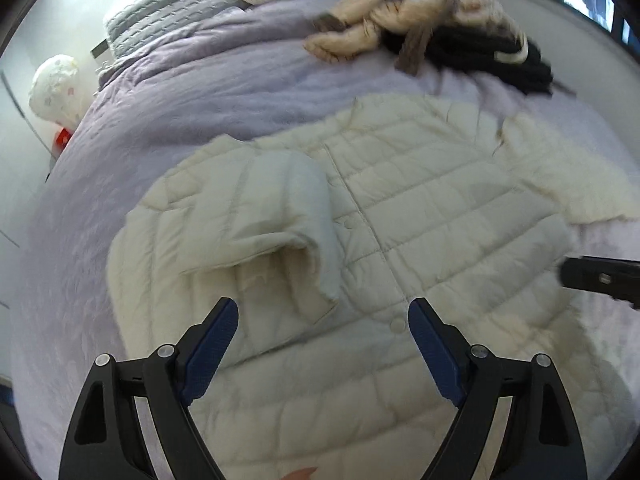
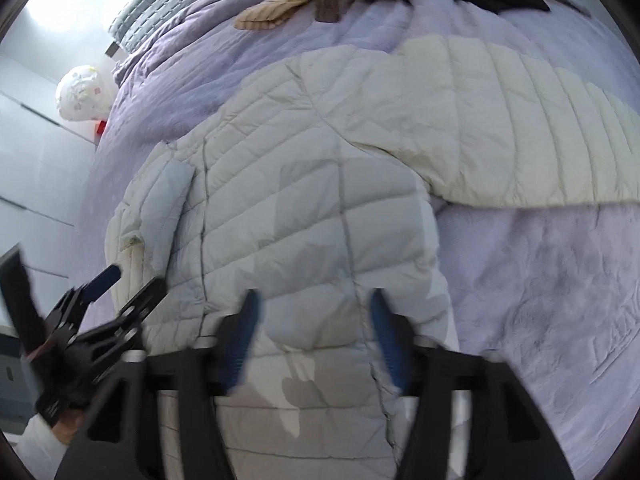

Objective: Fold large clothes

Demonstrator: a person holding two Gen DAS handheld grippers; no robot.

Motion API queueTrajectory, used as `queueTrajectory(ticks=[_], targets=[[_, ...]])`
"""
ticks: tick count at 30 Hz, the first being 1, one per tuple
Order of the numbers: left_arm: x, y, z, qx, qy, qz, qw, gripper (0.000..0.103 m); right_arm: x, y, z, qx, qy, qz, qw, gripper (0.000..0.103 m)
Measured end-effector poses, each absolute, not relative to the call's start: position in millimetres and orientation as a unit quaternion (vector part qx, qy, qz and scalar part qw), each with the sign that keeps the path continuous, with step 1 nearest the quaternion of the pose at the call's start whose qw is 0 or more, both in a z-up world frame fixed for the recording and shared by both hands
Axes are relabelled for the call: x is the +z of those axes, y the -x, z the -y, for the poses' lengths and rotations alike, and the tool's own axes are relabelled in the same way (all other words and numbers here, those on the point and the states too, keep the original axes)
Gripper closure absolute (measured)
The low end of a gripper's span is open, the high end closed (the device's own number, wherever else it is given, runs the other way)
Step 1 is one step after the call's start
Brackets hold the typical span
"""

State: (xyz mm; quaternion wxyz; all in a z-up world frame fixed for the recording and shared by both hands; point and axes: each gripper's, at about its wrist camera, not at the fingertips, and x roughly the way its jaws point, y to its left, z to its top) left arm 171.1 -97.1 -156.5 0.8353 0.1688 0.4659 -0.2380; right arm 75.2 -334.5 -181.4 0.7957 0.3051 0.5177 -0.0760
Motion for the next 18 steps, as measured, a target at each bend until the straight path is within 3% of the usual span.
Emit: queueTrajectory(ticks=[4,5,8,14,18], targets=[[-146,-192,41,-0.174,-0.116,-0.465,0.860,0.015,-164,-106,303,-0.050,-0.246,-0.509,0.823,0.015],[-147,-201,27,-0.152,-0.105,-0.470,0.863,0.015,-162,-114,294,-0.043,-0.229,-0.508,0.829,0.009],[-158,-237,-20,-0.069,-0.072,-0.487,0.867,0.015,-150,-147,246,-0.008,-0.129,-0.501,0.856,0.000],[-188,-279,-57,-0.001,-0.053,-0.490,0.870,0.015,-156,-205,142,0.001,0.118,-0.479,0.870,0.000],[-209,-290,-56,-0.002,-0.050,-0.506,0.861,0.015,-179,-231,101,-0.006,0.218,-0.469,0.856,0.000]])
